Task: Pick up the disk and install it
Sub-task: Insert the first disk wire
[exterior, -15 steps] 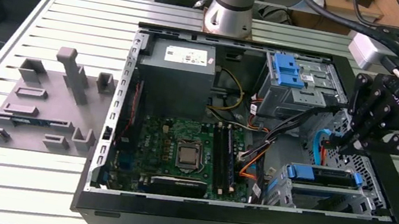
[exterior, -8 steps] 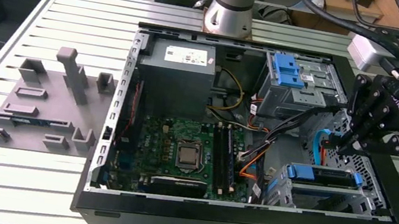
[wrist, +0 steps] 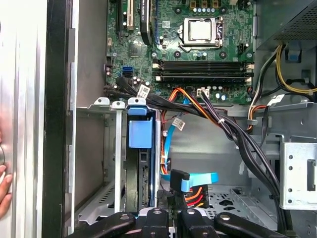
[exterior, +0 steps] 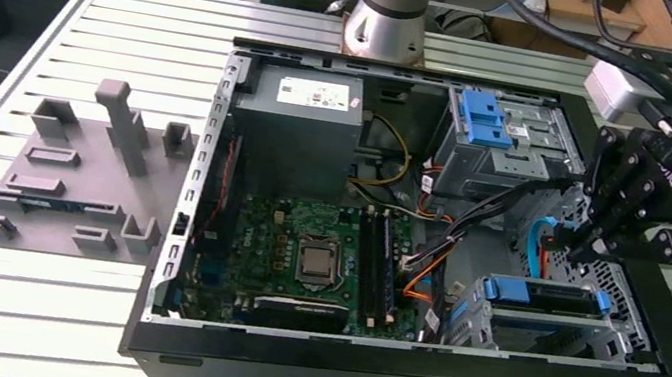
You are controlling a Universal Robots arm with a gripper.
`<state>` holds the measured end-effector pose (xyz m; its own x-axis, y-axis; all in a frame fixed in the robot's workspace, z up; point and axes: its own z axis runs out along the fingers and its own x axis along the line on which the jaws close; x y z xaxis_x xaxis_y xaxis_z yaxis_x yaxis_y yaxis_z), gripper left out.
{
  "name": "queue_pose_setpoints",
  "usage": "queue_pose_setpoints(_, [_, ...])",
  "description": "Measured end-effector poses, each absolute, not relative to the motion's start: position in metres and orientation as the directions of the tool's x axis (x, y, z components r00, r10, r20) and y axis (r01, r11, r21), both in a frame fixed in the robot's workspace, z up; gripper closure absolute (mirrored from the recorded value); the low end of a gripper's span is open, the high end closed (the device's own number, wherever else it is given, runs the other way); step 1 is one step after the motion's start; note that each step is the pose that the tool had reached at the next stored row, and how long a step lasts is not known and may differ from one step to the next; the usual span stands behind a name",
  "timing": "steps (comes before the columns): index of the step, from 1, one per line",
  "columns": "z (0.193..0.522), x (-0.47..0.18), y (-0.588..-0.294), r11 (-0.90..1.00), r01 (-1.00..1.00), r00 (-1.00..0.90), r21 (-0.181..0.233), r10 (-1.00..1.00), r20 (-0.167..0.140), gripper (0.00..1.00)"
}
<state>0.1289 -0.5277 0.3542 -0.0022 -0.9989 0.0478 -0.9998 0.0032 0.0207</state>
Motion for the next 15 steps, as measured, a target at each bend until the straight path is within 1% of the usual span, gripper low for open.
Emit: queue_pose_setpoints(15, [0.349,0.129,-0.544,0.01,-0.999,-0.009,0.032,-0.999,0.046,0.84])
